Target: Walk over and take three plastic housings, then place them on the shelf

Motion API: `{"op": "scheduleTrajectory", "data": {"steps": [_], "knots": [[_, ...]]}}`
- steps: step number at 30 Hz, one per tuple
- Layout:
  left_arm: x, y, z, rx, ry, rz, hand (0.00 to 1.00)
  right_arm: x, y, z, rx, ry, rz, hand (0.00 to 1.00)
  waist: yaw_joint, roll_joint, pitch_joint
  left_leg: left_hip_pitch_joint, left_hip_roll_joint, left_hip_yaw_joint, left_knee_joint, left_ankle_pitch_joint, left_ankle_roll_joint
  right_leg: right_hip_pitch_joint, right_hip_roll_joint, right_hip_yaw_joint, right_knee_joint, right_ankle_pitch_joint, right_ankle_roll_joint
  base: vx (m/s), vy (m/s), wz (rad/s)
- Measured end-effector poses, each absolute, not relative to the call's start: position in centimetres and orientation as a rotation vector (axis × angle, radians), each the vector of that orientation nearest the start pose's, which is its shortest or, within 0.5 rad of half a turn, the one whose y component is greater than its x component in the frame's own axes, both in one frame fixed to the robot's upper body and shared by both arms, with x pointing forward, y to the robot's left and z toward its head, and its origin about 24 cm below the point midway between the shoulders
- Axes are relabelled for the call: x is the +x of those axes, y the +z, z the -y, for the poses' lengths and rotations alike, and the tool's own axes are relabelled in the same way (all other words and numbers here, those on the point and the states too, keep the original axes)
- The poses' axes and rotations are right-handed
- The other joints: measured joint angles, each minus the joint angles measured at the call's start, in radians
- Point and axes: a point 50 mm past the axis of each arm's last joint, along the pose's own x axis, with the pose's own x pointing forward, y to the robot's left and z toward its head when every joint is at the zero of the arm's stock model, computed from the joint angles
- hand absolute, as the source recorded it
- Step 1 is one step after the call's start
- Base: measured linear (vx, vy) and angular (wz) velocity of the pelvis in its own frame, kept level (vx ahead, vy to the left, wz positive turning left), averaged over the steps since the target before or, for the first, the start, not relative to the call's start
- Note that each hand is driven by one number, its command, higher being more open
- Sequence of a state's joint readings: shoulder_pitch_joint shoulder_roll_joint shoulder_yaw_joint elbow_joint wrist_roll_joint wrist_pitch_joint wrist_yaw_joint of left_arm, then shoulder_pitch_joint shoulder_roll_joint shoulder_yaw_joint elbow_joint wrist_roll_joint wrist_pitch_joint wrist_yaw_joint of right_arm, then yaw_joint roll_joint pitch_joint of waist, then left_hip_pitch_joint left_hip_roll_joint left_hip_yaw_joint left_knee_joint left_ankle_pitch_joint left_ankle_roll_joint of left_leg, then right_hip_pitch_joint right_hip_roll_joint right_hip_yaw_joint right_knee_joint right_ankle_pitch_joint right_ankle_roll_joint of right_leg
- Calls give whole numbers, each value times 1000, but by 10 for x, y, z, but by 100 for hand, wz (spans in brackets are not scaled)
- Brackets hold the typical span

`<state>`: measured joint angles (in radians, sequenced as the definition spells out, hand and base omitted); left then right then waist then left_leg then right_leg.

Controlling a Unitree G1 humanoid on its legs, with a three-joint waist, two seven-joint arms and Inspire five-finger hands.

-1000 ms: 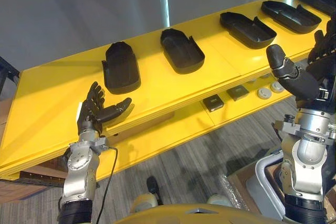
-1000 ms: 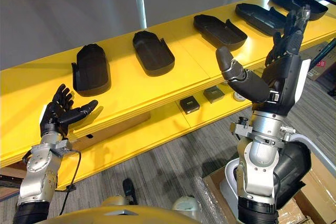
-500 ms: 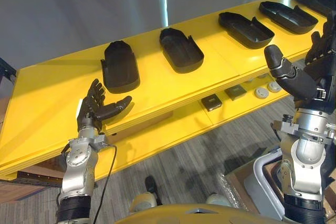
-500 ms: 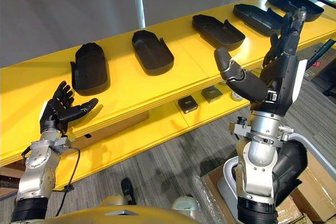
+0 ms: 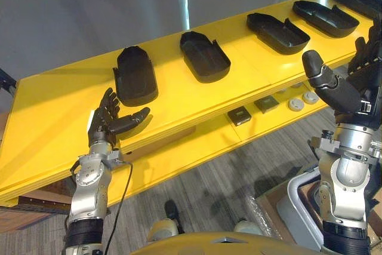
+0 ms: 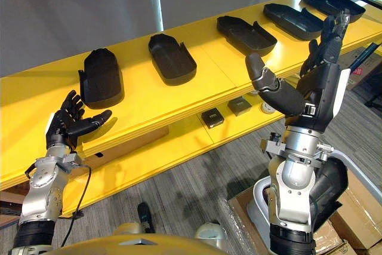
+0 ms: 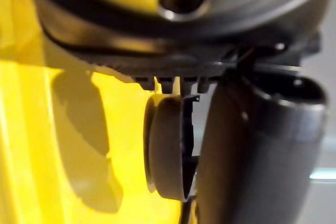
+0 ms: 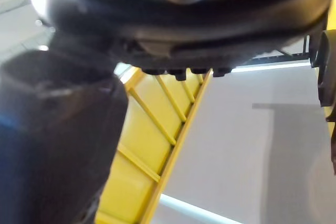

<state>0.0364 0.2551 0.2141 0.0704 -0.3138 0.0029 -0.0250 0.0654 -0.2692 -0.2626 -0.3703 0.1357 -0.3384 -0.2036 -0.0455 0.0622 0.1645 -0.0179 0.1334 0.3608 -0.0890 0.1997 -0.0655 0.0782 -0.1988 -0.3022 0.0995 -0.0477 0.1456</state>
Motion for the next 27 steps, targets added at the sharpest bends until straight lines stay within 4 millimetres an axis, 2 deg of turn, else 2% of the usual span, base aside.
{"op": "scheduleTrajectory", "data": {"steps": [27], "knots": [[239, 41, -257, -69, 180, -48, 100, 205, 163, 244, -136, -373, 707, 100, -10, 0, 0, -1, -1, 4, 0, -1, 1, 0, 0, 3, -10, 3, -2, 0, 0, 0]]}}
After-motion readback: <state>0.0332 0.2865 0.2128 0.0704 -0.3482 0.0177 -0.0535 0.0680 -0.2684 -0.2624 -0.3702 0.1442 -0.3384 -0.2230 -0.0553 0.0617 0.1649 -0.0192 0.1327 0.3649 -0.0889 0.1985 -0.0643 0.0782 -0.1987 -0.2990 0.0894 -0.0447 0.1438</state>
